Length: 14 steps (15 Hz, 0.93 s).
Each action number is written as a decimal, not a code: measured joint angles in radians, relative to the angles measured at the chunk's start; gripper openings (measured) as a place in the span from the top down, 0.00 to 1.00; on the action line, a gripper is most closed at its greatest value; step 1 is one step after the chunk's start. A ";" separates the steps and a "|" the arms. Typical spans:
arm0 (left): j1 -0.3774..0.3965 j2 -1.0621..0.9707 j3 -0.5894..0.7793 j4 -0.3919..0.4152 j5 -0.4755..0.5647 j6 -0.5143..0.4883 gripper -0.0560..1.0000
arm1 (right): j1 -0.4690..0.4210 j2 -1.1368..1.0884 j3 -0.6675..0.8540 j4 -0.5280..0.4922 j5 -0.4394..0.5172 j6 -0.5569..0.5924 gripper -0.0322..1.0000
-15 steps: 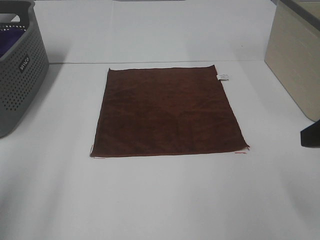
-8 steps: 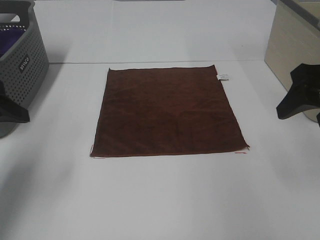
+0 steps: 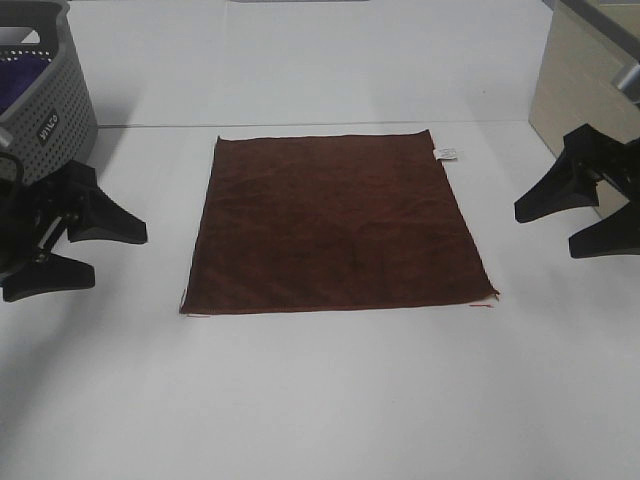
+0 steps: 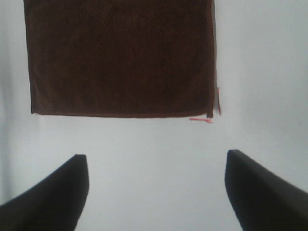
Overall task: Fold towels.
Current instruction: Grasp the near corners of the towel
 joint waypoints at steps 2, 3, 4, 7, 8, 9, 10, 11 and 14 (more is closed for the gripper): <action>0.000 0.073 -0.029 -0.079 0.018 0.106 0.25 | -0.010 0.076 -0.047 0.007 -0.020 -0.037 0.22; 0.000 0.107 -0.048 -0.099 0.019 0.132 0.25 | -0.010 0.118 -0.081 0.000 -0.021 -0.037 0.22; 0.000 0.145 -0.074 -0.110 0.019 0.148 0.25 | -0.010 0.155 -0.119 -0.010 -0.021 -0.037 0.22; 0.000 0.262 -0.162 -0.116 0.037 0.172 0.25 | -0.010 0.253 -0.172 -0.025 -0.022 -0.037 0.21; 0.000 0.303 -0.190 -0.117 0.058 0.173 0.25 | -0.010 0.280 -0.175 -0.025 -0.022 -0.037 0.21; 0.000 0.346 -0.215 -0.121 0.087 0.173 0.25 | -0.010 0.309 -0.181 -0.025 -0.030 -0.037 0.21; -0.009 0.381 -0.234 -0.123 0.099 0.173 0.25 | -0.010 0.340 -0.191 -0.025 -0.040 -0.037 0.21; -0.024 0.407 -0.250 -0.125 0.099 0.173 0.25 | -0.010 0.365 -0.210 -0.020 -0.043 -0.037 0.22; -0.097 0.448 -0.281 -0.161 0.068 0.173 0.25 | 0.044 0.429 -0.277 -0.017 -0.049 -0.037 0.23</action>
